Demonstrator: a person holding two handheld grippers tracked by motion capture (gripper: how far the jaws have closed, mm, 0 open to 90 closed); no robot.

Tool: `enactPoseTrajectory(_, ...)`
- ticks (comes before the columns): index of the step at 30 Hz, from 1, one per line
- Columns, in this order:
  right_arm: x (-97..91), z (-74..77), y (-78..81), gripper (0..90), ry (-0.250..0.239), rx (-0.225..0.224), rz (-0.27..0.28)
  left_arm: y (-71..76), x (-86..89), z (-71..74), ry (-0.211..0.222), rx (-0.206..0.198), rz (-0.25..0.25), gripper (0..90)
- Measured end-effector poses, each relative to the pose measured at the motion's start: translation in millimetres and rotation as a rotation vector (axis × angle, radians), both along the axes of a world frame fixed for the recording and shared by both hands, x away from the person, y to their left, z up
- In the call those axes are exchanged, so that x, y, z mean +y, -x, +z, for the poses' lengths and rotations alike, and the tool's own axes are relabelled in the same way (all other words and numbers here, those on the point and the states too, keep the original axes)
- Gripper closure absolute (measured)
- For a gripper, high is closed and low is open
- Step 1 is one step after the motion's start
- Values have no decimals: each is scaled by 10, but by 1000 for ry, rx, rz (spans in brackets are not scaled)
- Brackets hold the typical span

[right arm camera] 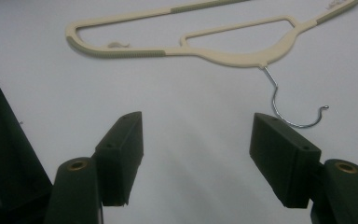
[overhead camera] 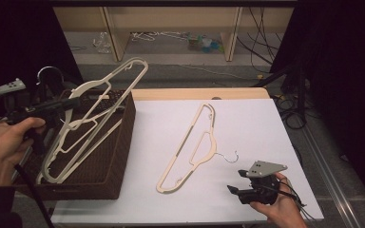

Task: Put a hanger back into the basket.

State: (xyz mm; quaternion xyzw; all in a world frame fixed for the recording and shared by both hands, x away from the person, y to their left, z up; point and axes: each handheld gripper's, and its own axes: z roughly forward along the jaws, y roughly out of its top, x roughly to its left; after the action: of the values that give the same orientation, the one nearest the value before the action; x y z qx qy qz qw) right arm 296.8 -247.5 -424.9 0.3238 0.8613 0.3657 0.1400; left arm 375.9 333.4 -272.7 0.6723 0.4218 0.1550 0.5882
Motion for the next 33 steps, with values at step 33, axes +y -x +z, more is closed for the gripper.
enactPoseTrajectory(33,-15,-28,-5,191,-15,-5,-17,-345,600,-734,-245,109,44,853)
